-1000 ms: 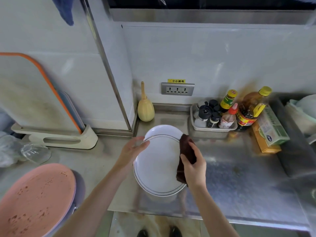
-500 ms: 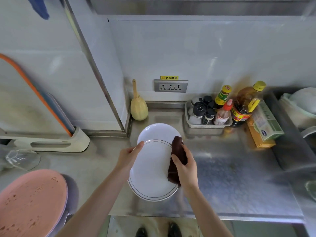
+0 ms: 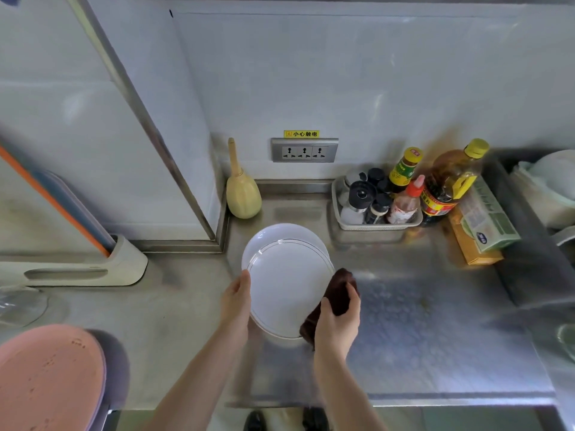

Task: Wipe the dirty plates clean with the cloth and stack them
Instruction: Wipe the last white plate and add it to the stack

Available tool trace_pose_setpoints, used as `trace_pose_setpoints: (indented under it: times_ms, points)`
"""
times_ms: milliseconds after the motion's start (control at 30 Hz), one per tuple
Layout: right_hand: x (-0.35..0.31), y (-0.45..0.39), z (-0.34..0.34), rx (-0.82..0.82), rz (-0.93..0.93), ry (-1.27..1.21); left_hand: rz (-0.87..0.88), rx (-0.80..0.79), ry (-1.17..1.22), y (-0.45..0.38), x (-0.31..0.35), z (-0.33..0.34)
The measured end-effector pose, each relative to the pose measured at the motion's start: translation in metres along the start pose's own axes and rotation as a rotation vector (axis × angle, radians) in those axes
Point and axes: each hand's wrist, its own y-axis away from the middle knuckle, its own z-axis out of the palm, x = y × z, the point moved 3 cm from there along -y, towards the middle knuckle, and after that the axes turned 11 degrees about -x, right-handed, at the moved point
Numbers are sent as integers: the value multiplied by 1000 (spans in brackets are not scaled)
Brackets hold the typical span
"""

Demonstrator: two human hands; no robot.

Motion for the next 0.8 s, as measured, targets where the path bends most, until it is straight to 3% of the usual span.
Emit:
trace_pose_setpoints:
  times_ms: [133, 300, 500, 800]
  points:
    - [-25, -42, 7, -79, -86, 215, 44, -82, -190, -28, 9, -8]
    - [-38, -79, 25, -143, -122, 448, 177, 15, -577, -61, 19, -8]
    - [-31, -94, 41, -203, -154, 630, 186, 123, -715, -77, 12, -13]
    - [-22, -101, 39, -228, -159, 688, 197, 176, -828, -77, 12, -11]
